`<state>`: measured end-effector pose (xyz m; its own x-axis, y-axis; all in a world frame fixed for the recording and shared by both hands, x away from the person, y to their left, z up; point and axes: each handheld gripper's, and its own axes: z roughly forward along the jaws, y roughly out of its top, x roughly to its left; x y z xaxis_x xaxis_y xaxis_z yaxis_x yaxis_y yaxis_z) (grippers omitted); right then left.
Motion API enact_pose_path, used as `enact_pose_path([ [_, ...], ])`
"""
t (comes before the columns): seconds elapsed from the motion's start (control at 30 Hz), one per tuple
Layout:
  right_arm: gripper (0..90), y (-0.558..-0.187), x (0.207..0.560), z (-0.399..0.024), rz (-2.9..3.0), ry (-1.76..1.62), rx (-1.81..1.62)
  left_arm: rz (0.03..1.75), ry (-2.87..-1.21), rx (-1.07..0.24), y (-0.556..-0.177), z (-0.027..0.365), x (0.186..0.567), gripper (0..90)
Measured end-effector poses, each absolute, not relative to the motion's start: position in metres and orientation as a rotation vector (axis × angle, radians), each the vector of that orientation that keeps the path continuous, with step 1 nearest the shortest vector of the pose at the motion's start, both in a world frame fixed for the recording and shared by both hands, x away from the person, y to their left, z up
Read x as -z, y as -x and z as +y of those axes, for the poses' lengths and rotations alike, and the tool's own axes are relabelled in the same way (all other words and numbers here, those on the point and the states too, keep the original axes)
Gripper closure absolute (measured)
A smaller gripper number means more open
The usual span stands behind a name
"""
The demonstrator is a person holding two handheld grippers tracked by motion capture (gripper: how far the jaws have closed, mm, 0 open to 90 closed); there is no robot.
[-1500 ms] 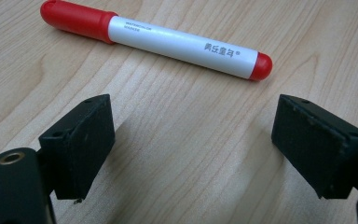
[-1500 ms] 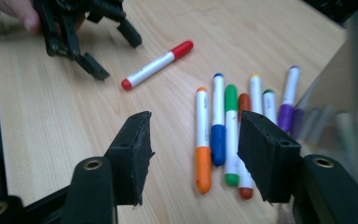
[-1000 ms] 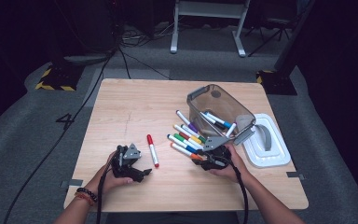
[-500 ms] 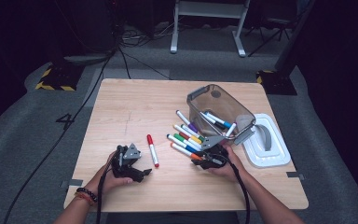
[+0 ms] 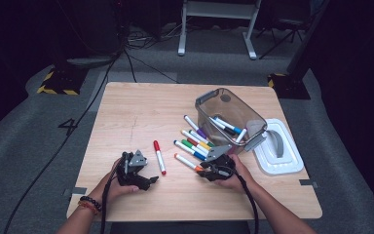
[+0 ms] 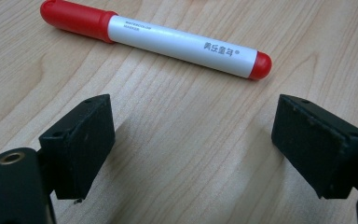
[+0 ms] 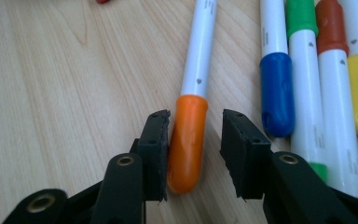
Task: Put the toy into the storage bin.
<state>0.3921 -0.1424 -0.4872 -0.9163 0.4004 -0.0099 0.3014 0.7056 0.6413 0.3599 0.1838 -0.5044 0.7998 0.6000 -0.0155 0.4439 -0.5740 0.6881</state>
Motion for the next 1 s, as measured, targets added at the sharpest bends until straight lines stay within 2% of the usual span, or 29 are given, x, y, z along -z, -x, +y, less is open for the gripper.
enact_pose_path([
  [0.17,64.5,-0.393,0.488,-0.133,2.754,-0.576,-1.014,0.766,-2.276,-0.285,-0.36,0.184,0.504,13.7],
  [0.3,73.1,-0.394,0.489,-0.13,2.739,-0.602,-1.019,0.766,-2.277,-0.285,-0.36,0.184,0.504,13.7],
  [0.63,73.7,-0.393,0.485,-0.134,2.75,-0.598,-1.003,0.766,-2.276,-0.285,-0.36,0.184,0.504,13.7],
  [1.0,73.8,-0.388,0.455,-0.148,2.673,-0.561,-1.095,0.766,-2.276,-0.285,-0.36,0.184,0.504,13.7],
])
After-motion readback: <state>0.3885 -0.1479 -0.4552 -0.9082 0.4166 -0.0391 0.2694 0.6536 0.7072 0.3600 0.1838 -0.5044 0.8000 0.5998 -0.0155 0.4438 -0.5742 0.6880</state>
